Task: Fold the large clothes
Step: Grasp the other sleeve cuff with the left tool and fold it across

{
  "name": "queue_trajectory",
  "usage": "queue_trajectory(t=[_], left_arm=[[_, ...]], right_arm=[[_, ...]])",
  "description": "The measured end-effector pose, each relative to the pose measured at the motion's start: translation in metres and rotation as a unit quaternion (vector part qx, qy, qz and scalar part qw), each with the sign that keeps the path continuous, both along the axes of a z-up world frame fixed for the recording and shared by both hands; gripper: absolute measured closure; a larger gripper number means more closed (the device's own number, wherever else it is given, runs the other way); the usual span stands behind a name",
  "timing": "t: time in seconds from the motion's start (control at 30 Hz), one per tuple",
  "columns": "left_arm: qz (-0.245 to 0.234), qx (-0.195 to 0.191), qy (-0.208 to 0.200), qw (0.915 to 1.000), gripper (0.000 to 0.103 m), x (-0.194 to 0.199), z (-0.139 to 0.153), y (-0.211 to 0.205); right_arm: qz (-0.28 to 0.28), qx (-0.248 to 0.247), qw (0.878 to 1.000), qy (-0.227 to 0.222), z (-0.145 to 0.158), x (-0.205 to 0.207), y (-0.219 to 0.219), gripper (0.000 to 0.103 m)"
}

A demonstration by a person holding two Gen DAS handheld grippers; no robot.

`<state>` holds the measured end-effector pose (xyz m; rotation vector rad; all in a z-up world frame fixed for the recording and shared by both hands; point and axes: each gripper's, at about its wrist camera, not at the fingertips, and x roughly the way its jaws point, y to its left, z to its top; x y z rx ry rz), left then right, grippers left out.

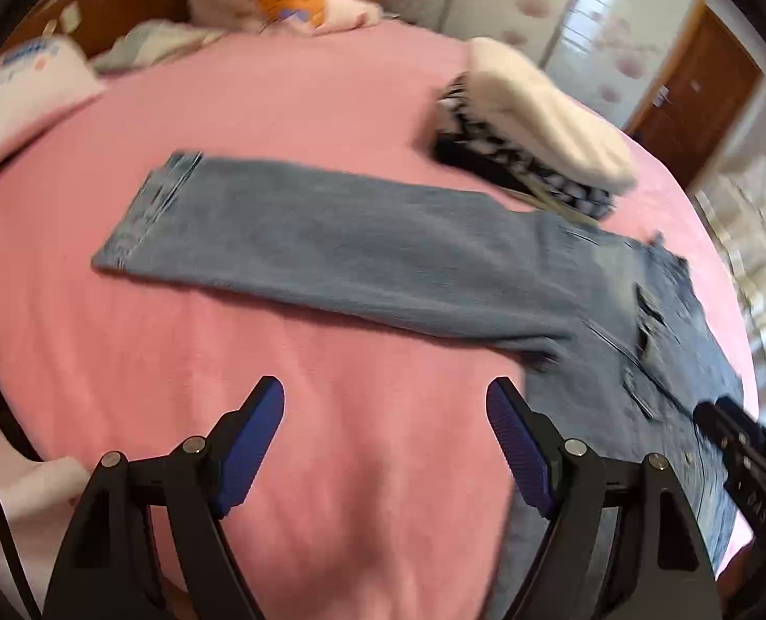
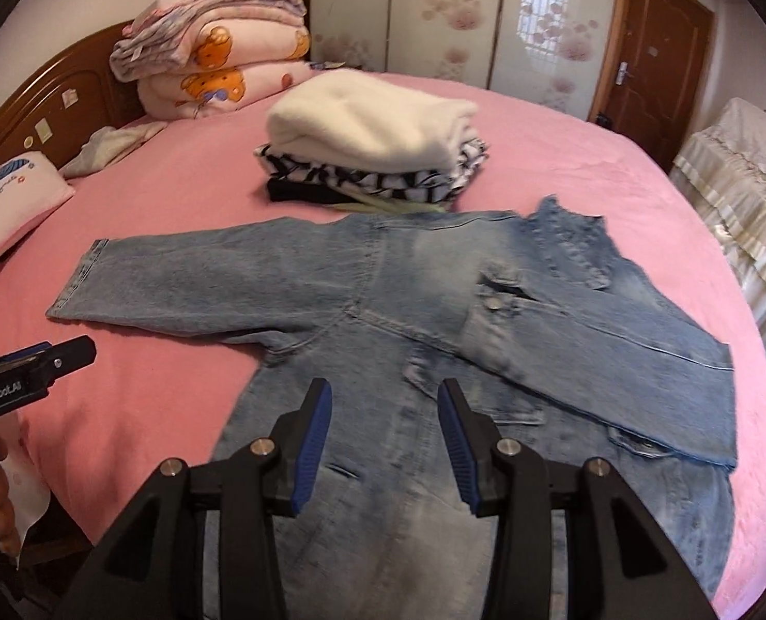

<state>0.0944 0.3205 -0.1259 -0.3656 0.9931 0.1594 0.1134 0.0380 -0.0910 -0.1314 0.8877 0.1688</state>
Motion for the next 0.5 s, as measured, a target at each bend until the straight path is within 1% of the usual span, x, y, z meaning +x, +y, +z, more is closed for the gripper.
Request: queue_trajectory(t=[0.13,0.23,0.37,0.5], left_arm=[[0.040,-0.040,0.011,0.9983,0.024,0.013,-0.033,0.037],[0.076,-0.067,0.012,0.9948,0.024,0.020,-0.056,0.064],[0.126,-0.099,-0.007,0.9871,0.024,0.029,-0.079,0.100],[0.170,-0.101,-0.034,0.9797,0.024,0.042,-0.091,0.125]], right_arm=[[0.015,0.002,1.000,0.022,-0.019,0.017,0.025,0.060],[0.023,-0.001,0.999,0.033,-0.031,0.024,0.036,0.060],[0.031,-0.005,0.999,0.043,-0.044,0.034,0.047,0.060],[0.031,-0.003,0.998,0.047,-0.053,0.043,0.052,0.060]])
